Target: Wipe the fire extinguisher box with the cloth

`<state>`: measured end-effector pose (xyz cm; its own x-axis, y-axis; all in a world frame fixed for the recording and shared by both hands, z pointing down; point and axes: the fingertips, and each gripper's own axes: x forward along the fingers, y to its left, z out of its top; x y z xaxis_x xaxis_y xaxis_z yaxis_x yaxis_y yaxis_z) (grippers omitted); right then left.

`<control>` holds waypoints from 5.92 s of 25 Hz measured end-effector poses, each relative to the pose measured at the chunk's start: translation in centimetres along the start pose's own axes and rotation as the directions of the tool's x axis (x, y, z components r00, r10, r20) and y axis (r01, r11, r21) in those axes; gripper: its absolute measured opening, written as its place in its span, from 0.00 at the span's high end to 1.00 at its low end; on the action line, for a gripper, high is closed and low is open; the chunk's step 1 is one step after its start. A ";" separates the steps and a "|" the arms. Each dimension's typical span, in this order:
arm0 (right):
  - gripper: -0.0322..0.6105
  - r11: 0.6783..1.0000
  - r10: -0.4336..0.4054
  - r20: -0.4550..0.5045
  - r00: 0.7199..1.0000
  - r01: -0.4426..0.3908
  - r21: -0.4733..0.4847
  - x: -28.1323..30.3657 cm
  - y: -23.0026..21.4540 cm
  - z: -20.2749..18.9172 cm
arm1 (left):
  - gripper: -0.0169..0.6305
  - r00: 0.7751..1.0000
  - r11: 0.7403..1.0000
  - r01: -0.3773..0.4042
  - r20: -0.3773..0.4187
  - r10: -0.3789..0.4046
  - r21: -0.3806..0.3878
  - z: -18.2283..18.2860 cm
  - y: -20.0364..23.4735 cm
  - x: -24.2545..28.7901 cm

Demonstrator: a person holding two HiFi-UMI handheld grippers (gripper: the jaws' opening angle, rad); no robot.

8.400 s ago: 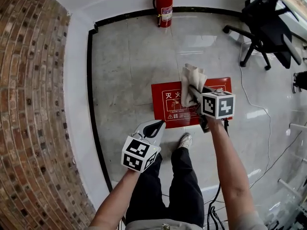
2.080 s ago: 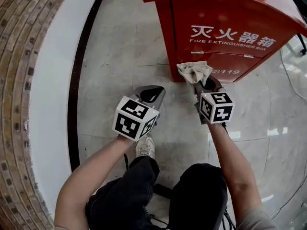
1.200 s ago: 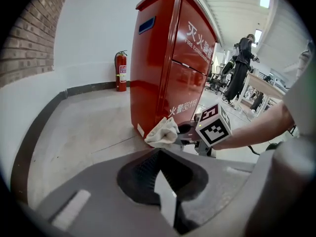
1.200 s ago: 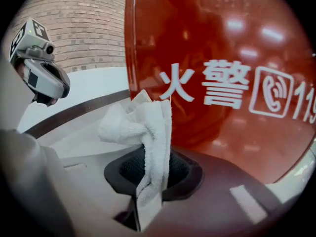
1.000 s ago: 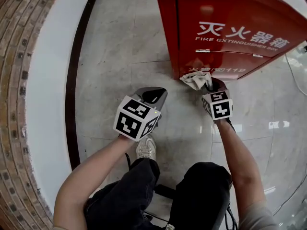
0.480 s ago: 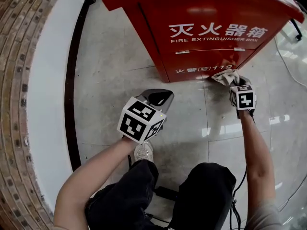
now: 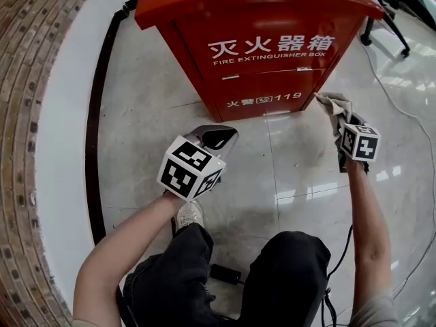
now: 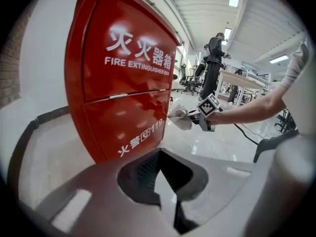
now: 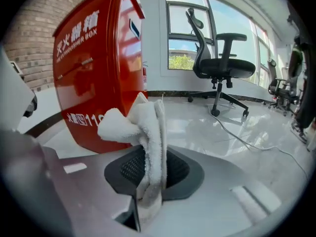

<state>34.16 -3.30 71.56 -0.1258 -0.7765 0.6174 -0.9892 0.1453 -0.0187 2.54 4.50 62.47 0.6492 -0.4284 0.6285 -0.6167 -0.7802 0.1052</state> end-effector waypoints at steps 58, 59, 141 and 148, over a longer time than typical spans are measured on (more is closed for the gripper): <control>0.91 0.809 0.266 -0.128 0.955 -0.294 -0.508 -12.4 39.8 20.6 | 0.85 0.917 0.870 0.147 0.264 -0.298 0.471 20.9 17.5 -15.4; 0.91 0.800 0.256 -0.147 0.955 -0.295 -0.523 -12.6 39.7 20.8 | 0.85 0.915 0.879 0.151 0.272 -0.298 0.453 21.1 18.2 -15.1; 0.91 0.646 0.674 -0.241 0.698 -0.716 -0.265 -2.0 46.3 5.7 | 0.86 0.998 0.999 -0.032 0.051 0.031 0.020 1.0 33.3 9.2; 0.91 0.660 0.667 -0.252 0.701 -0.713 -0.236 -2.0 45.7 3.8 | 0.86 0.998 0.998 0.069 0.006 -0.069 -0.005 -2.7 29.8 10.3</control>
<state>-11.13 2.57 66.54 -0.7288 -0.2928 0.6190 -0.5460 0.7941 -0.2671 -10.34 -21.94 74.17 0.6927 -0.3766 0.6150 -0.5730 -0.8053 0.1523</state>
